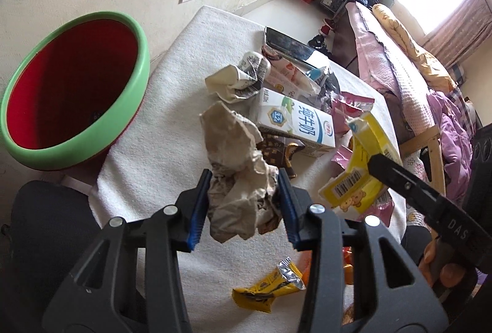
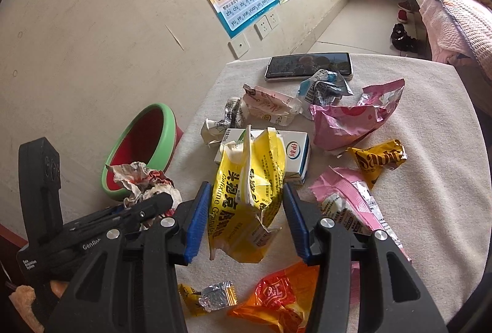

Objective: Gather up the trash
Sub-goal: 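Drop the brown paper in the bucket while the right tool drops the yellow bag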

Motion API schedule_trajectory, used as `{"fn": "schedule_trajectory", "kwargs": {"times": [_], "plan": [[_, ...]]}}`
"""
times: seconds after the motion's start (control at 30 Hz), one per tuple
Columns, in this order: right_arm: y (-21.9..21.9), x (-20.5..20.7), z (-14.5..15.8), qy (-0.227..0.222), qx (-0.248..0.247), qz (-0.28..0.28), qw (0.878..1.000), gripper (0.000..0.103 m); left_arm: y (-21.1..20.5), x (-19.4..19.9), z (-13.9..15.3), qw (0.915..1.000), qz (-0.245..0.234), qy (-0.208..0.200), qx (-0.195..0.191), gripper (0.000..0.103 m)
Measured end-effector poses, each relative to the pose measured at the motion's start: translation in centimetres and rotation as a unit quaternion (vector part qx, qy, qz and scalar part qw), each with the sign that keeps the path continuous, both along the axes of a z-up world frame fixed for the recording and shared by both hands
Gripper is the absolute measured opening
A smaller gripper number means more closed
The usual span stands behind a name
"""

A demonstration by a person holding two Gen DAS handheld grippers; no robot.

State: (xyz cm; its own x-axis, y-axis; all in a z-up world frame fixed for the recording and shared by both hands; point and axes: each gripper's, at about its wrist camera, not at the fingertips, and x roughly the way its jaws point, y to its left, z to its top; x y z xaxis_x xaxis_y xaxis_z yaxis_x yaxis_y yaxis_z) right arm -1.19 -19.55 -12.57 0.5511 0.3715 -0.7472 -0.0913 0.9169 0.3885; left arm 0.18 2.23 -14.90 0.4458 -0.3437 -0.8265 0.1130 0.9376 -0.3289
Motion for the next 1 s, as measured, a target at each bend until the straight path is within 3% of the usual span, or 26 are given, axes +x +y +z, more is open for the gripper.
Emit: {"fn": "schedule_trajectory", "kwargs": {"times": [0.53, 1.0], "plan": [[4.8, 0.8, 0.7, -0.011, -0.005, 0.069, 0.998, 0.046, 5.8, 1.6, 1.8, 0.9967, 0.075, -0.029, 0.000, 0.041], [8.9, 2.7, 1.0, -0.011, 0.001, 0.111, 0.994, 0.047, 10.2, 2.2, 1.5, 0.9914, 0.127, -0.031, 0.006, 0.041]]}}
